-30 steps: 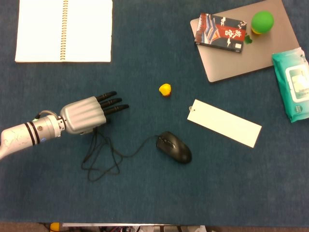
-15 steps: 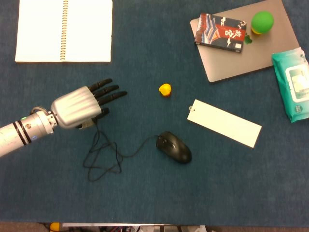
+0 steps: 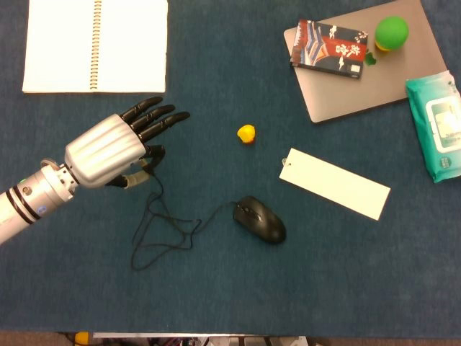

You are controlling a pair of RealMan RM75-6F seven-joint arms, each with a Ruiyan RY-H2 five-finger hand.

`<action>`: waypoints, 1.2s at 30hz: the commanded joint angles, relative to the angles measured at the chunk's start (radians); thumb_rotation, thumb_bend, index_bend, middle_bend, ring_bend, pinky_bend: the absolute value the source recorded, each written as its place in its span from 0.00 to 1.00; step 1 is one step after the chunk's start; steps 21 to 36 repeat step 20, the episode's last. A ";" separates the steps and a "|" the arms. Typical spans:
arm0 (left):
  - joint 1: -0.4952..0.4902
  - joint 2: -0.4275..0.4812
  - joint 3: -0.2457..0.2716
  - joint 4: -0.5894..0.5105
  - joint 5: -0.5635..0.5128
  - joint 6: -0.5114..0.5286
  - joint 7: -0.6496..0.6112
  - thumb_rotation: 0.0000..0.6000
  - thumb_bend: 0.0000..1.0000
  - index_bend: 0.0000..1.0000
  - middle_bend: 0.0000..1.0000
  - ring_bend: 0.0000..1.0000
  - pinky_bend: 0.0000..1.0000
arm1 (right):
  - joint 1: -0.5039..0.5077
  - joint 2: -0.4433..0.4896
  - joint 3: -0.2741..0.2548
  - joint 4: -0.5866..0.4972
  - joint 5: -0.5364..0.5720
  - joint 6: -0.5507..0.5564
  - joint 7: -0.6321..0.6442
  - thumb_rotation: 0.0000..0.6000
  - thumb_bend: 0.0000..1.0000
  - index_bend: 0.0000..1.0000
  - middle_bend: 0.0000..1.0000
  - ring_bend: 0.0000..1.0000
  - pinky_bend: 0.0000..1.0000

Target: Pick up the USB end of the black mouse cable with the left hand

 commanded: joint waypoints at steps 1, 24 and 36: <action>0.010 0.061 -0.026 -0.116 -0.025 0.000 -0.010 1.00 0.27 0.59 0.01 0.00 0.00 | 0.004 -0.005 0.000 0.010 0.001 -0.007 0.010 1.00 0.37 0.40 0.36 0.23 0.34; 0.031 0.147 -0.078 -0.340 -0.007 -0.048 0.050 1.00 0.27 0.61 0.02 0.00 0.00 | 0.013 -0.023 -0.001 0.087 0.007 -0.024 0.092 1.00 0.37 0.40 0.36 0.23 0.34; 0.031 0.147 -0.078 -0.340 -0.007 -0.048 0.050 1.00 0.27 0.61 0.02 0.00 0.00 | 0.013 -0.023 -0.001 0.087 0.007 -0.024 0.092 1.00 0.37 0.40 0.36 0.23 0.34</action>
